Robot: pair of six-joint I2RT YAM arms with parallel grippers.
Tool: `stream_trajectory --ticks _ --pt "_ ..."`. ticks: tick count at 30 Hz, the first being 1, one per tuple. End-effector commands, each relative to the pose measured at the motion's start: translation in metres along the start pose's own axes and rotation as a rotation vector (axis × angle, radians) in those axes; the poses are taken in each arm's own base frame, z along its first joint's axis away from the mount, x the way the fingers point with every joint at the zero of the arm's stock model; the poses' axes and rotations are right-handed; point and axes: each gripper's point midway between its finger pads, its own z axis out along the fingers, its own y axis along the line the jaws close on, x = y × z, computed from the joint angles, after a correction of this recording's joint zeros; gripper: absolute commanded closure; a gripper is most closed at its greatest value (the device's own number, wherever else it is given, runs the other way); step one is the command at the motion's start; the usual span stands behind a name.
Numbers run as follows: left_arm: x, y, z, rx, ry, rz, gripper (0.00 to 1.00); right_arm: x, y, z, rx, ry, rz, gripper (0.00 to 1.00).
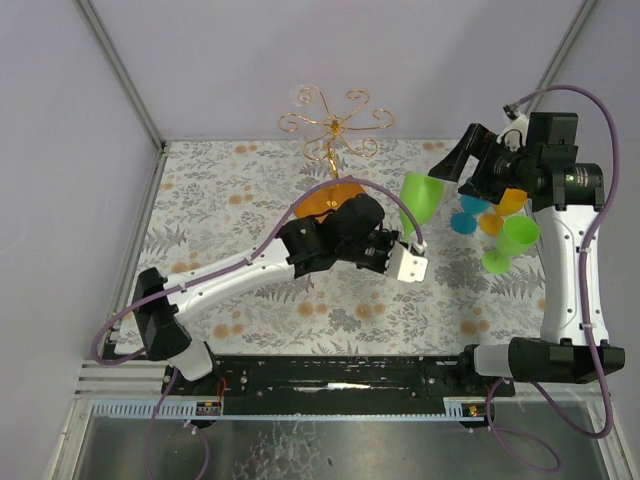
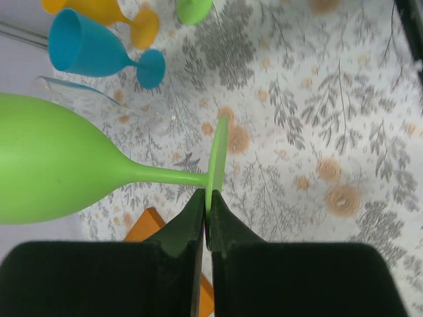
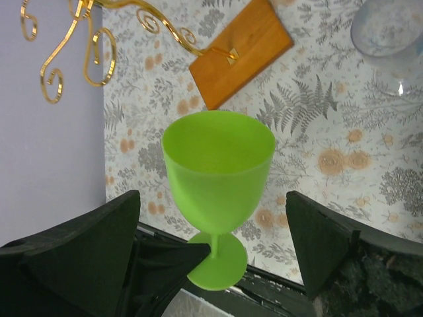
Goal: Take the wine glass off the wine glass rack
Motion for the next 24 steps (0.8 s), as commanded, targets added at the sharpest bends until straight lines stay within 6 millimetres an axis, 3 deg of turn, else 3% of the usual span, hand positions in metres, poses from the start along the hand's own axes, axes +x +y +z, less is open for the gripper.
stream_trajectory --ticks 1,8,24 --pt "-0.008 0.020 -0.009 -0.120 0.012 0.250 1.00 0.013 -0.003 0.003 -0.028 0.052 -0.028 0.03" --pt "-0.003 0.010 -0.002 -0.107 0.043 0.338 1.00 0.030 -0.016 0.015 -0.021 0.119 -0.020 0.02" --pt "-0.001 0.001 0.008 -0.084 0.055 0.434 1.00 0.060 -0.018 0.040 -0.063 0.216 0.002 0.00"
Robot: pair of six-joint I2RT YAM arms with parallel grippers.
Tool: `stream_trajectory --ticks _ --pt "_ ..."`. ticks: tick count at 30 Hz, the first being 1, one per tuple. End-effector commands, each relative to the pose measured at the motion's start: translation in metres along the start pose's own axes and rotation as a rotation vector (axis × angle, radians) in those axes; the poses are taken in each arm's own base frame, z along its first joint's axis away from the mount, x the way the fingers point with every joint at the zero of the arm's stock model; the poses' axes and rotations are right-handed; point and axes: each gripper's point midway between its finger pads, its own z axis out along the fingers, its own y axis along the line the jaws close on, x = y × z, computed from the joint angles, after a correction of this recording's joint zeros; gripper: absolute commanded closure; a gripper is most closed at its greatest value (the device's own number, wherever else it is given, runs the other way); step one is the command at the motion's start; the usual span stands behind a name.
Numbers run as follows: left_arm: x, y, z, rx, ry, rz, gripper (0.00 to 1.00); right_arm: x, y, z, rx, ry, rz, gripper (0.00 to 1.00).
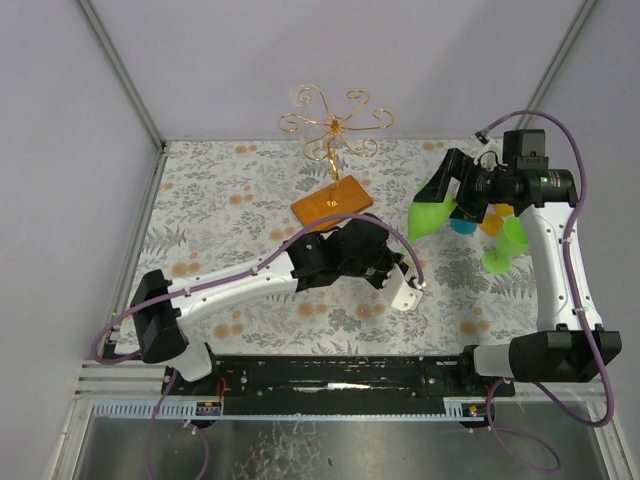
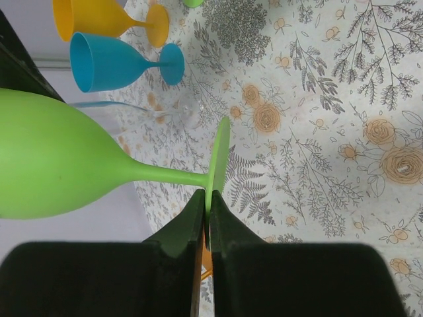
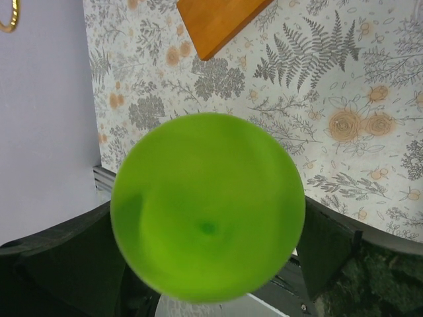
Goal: Take the wine glass off the wine glass rack
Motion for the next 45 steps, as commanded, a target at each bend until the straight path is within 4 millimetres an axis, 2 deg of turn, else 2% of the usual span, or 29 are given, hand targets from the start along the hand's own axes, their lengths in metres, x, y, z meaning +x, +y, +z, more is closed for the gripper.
stream_trajectory --ticks 1,6,11,14,18,21,23,28,34,42,45 --pt "-0.015 0.023 -0.008 -0.092 -0.036 0.071 1.00 0.005 0.006 0.008 -0.039 0.016 -0.025 0.00" --pt "-0.013 0.021 -0.008 -0.088 -0.028 0.078 1.00 0.004 0.003 0.010 -0.028 0.016 -0.020 0.07" --pt "-0.008 0.021 -0.006 -0.094 -0.004 0.067 0.99 0.001 0.005 0.008 -0.019 0.009 -0.017 0.29" --pt "-0.003 0.024 -0.005 -0.109 0.023 0.057 0.77 -0.004 0.003 0.003 0.013 -0.012 -0.024 0.32" --pt "0.003 0.029 -0.004 -0.140 0.055 0.000 0.32 -0.017 -0.007 -0.008 0.118 -0.066 -0.059 0.32" --pt "0.004 0.031 -0.006 -0.164 0.051 -0.046 0.10 -0.031 -0.011 -0.017 0.183 -0.119 -0.090 0.32" --pt "0.005 0.032 -0.008 -0.178 0.047 -0.090 0.03 -0.039 -0.020 -0.021 0.245 -0.156 -0.103 0.32" --pt "0.011 0.044 -0.020 -0.201 0.021 -0.322 0.00 -0.058 -0.048 -0.034 0.413 -0.282 -0.138 0.31" --pt "0.000 0.091 -0.050 -0.224 -0.104 -0.640 0.00 -0.066 -0.080 -0.042 0.553 -0.411 -0.167 0.31" --pt "-0.046 0.129 -0.082 -0.198 -0.296 -0.819 0.00 -0.061 -0.117 -0.042 0.666 -0.526 -0.184 0.31" --pt "-0.059 0.144 -0.095 -0.195 -0.368 -0.885 0.00 -0.054 -0.130 -0.033 0.679 -0.542 -0.190 0.31"
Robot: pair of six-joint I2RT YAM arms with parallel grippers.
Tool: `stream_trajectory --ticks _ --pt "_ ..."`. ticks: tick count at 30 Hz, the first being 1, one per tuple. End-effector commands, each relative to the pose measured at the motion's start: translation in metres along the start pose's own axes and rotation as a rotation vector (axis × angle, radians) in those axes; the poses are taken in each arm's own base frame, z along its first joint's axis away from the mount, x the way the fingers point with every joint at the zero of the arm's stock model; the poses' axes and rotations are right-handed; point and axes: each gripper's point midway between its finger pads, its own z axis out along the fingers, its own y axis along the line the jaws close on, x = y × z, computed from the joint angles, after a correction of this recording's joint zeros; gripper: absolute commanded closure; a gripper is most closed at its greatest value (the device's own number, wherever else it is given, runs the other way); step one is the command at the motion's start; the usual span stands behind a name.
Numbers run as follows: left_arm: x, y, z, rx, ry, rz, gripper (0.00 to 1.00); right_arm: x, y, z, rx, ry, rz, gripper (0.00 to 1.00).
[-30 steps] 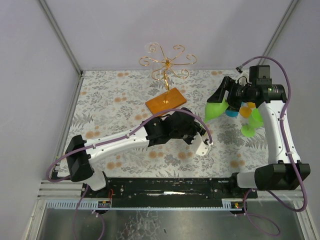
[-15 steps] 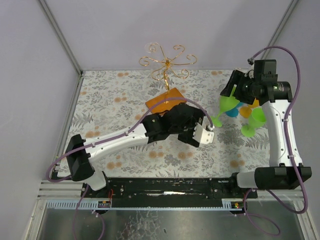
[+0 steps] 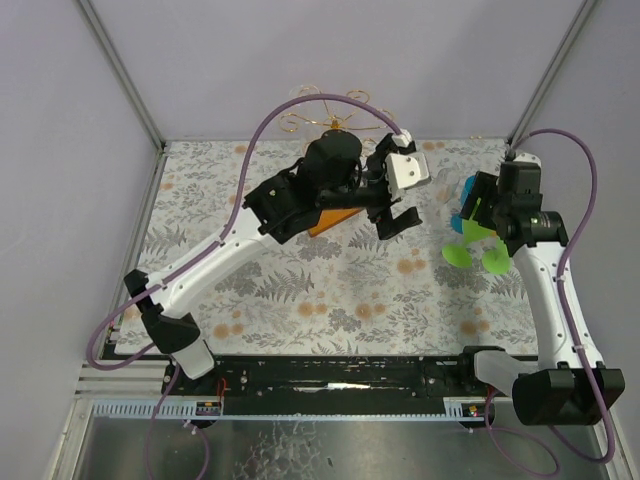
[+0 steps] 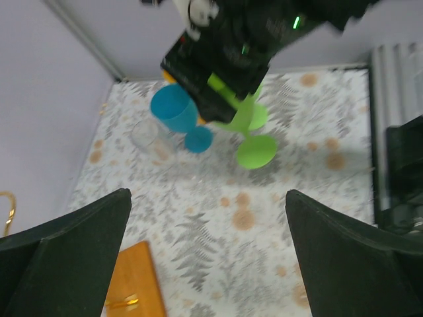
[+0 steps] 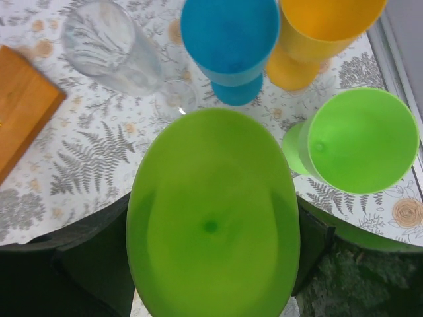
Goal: Take the wine glass off the wine glass rack
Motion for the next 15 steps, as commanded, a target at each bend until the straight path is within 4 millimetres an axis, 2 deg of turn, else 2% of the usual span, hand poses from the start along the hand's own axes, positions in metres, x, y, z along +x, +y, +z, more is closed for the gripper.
stream_trajectory --ticks 1,5,7,11,15 --pt "-0.028 -0.007 -0.004 0.082 -0.072 -0.205 0.00 -0.016 -0.011 0.009 0.051 -0.155 -0.003 0.30" --pt "-0.054 0.018 -0.016 0.079 -0.156 -0.361 0.00 -0.008 -0.016 0.019 0.062 -0.198 0.001 0.30" --pt "-0.061 0.035 -0.023 0.073 -0.197 -0.444 0.00 -0.004 -0.018 0.026 0.068 -0.224 0.002 0.30" --pt "-0.067 0.063 -0.039 0.068 -0.262 -0.577 0.00 -0.003 -0.021 0.037 0.076 -0.287 0.003 0.29" --pt "-0.062 0.080 -0.052 0.060 -0.284 -0.656 0.00 0.001 -0.021 0.049 0.063 -0.341 -0.024 0.29"
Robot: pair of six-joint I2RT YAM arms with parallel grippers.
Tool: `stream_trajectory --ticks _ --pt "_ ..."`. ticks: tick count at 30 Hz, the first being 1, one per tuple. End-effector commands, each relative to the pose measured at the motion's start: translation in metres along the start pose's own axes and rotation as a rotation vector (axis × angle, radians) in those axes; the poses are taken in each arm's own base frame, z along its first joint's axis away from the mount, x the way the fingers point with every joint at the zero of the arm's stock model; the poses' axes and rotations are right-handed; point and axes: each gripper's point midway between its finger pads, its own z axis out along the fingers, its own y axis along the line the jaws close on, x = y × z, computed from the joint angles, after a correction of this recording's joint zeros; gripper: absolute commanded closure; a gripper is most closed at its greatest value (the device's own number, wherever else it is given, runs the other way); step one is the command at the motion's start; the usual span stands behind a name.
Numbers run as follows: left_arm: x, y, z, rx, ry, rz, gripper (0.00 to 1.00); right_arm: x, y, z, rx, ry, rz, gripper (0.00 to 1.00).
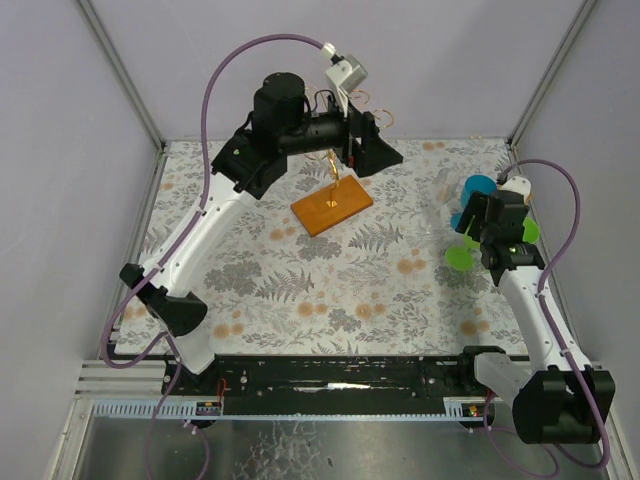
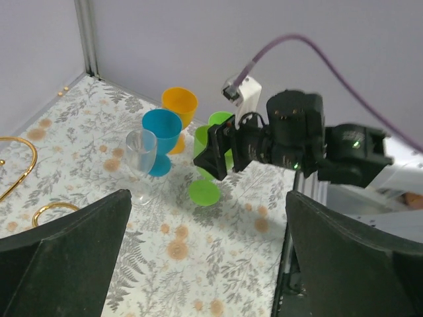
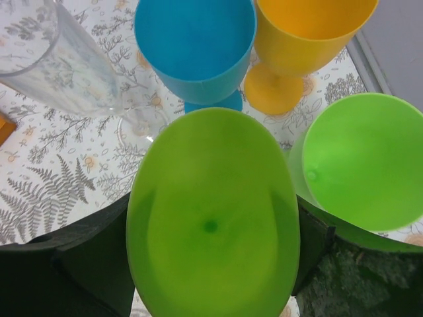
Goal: Take the wine glass off the wine glass rack
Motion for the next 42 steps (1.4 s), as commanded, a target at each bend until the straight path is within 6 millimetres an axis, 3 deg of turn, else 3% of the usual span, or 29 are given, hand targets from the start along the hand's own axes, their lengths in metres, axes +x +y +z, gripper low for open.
stream_trajectory --ticks 1,14,24,35,42 --pt "-0.026 -0.006 -0.010 0.075 -0.083 -0.123 0.00 -0.040 0.004 0.005 -0.017 -0.220 0.001 0.28" --pt "-0.023 -0.001 -0.025 0.069 -0.076 -0.132 0.00 -0.013 0.017 0.033 -0.093 -0.243 -0.081 0.28" --pt "-0.023 0.002 -0.029 0.080 -0.073 -0.133 0.00 0.015 0.015 0.047 -0.096 -0.201 -0.128 0.24" --pt "-0.022 0.007 -0.026 0.088 -0.071 -0.142 0.00 0.000 0.021 0.042 -0.111 -0.205 -0.114 0.02" --pt "-0.024 0.017 -0.026 0.073 -0.083 -0.152 0.00 -0.020 0.029 0.025 -0.155 -0.236 -0.077 0.01"
